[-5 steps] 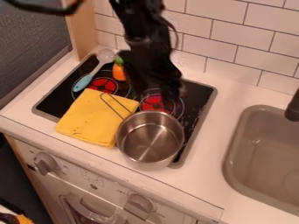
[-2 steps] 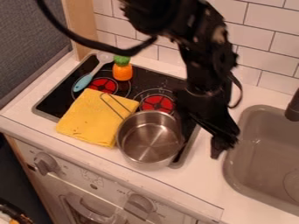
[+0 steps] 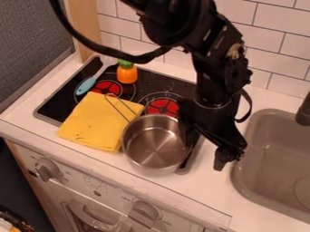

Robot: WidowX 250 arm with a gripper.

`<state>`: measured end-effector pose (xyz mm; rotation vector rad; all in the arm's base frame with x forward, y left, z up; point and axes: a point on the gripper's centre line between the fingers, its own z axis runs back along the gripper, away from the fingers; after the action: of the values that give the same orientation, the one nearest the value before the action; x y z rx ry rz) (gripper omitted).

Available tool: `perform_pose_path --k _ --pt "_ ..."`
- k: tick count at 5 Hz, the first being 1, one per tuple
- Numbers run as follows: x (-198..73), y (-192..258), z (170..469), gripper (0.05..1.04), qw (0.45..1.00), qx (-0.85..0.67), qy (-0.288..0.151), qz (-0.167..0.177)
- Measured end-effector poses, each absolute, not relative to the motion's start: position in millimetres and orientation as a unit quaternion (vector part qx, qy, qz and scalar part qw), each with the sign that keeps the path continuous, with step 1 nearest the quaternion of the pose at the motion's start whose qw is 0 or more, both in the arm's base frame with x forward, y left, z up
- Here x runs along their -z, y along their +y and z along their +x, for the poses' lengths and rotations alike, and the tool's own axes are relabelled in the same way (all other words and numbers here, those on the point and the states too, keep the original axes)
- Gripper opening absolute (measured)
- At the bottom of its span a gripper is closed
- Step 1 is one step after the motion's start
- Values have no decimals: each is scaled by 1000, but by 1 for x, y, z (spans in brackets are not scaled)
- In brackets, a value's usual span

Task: Moved the silver pot to upper right side of the burner

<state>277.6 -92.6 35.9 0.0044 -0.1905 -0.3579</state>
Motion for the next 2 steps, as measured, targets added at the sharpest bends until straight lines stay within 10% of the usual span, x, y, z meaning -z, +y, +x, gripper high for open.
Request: perform_pose_path --k 2 --pt "-52 -97 275 1001 976 185 -118 3"
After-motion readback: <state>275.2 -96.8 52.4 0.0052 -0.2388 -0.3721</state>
